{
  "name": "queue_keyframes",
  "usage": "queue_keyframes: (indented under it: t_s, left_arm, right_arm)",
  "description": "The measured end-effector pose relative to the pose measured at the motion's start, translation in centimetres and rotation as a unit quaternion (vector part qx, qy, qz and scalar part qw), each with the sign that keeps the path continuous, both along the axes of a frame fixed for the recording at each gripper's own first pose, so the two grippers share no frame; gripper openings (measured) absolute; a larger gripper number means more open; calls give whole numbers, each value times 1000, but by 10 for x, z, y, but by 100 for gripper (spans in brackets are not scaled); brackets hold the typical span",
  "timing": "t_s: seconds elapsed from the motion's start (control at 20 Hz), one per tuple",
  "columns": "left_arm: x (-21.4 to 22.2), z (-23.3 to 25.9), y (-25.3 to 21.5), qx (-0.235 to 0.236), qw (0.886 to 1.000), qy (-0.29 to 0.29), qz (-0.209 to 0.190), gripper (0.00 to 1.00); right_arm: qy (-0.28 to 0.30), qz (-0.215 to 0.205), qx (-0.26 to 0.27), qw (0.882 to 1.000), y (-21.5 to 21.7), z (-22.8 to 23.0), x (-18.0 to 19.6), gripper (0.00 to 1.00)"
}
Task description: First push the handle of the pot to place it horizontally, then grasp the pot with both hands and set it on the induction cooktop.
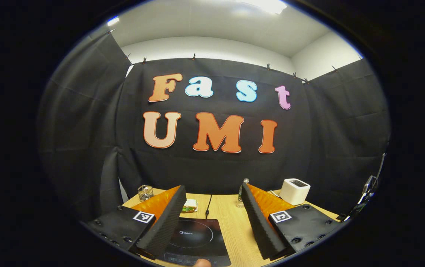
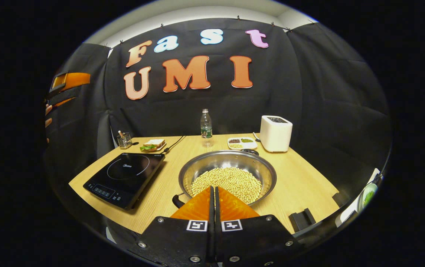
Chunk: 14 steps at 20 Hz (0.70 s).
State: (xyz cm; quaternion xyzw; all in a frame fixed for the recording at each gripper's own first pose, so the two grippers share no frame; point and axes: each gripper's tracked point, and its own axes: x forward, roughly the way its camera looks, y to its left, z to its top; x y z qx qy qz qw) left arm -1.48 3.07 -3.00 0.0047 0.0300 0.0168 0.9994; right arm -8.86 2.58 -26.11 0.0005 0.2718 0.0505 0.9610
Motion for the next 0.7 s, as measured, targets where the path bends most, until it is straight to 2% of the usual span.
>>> queue_keyframes:
  t_s: [0.3, 0.7]
  left_arm:
    - [0, -11, 8, 5, 1000, 8, -2, 98]
    - [-7, -18, 11, 5, 1000, 10, -11, 98]
  right_arm:
    - [52, -5, -8, 999, 4, -48, -7, 0]
    - [90, -18, -20, 996, 5, -86, -7, 0]
